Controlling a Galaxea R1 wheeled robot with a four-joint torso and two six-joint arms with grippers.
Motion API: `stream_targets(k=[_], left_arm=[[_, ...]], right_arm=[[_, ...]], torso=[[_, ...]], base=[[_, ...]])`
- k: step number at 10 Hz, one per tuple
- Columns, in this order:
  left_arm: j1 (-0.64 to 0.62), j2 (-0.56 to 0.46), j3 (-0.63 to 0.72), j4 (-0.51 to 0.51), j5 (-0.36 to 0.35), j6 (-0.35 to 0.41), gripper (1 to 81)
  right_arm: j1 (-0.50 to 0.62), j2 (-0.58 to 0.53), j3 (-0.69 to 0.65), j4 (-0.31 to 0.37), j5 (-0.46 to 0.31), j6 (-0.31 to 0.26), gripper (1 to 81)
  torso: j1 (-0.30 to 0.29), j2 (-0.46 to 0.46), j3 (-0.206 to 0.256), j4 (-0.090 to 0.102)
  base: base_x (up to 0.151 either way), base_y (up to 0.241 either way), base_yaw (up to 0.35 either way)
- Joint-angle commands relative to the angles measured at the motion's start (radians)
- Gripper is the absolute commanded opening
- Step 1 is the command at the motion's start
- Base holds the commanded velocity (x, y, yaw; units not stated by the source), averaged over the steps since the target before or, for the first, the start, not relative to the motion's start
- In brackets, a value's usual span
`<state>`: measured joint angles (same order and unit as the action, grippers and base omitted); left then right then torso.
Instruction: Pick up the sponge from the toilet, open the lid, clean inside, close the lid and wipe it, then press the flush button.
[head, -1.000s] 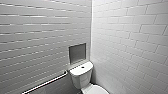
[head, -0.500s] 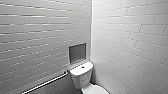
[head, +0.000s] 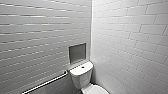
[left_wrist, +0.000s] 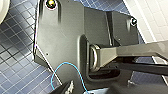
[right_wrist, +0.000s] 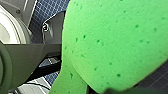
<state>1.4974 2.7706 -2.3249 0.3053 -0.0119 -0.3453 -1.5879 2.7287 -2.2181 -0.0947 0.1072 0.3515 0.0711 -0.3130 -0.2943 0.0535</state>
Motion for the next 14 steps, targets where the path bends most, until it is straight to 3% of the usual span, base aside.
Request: stream_targets(k=[1,6,14], left_arm=[[-0.042,-0.012,0.012,-0.009,0.044,-0.004,81.1],[-0.041,-0.015,0.015,-0.011,0.043,-0.006,81.1],[-0.042,-0.015,0.013,-0.011,0.036,-0.006,81.1]], right_arm=[[0.036,-0.013,0.008,0.0,-0.049,-0.002,1.0],[0.033,0.001,-0.014,-0.002,-0.047,-0.003,1.0],[0.028,0.008,-0.023,-0.003,-0.047,-0.002,1.0]], torso=[[0.0,0.0,0.0,0.0],[0.0,0.0,0.0,0.0],[-0.001,0.0,0.0,0.0]], base=[[0.0,0.0,0.0],[0.0,0.0,0.0],[0.083,0.0,0.0]])
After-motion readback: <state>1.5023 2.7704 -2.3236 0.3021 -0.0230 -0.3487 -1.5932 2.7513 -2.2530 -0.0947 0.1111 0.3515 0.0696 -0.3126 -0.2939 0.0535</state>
